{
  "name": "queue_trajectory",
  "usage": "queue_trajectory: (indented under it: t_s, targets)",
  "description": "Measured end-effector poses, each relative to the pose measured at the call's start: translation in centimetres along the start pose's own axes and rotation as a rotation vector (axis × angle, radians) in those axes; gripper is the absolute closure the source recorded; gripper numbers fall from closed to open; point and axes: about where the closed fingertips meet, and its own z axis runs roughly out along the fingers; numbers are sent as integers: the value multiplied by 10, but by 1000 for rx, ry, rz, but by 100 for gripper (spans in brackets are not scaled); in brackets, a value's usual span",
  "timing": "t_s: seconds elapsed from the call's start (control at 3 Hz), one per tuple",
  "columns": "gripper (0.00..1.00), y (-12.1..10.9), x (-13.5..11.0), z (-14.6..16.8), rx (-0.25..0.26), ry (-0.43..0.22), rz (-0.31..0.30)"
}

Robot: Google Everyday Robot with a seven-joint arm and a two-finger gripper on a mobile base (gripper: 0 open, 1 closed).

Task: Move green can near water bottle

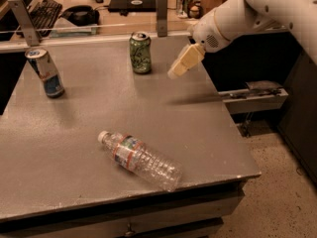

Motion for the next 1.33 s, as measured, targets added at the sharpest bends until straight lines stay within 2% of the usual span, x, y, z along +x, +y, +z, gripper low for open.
queue_trajectory:
  t_s: [0.33, 0.67, 1.0, 1.33]
  targets:
    - [0, -11, -22, 38, -30, -105, 24]
    - [0, -21, -39, 80, -35, -214, 59]
    - [0, -29, -47, 102, -39, -294, 96]
    - [18, -30, -60, 118, -73, -357, 134]
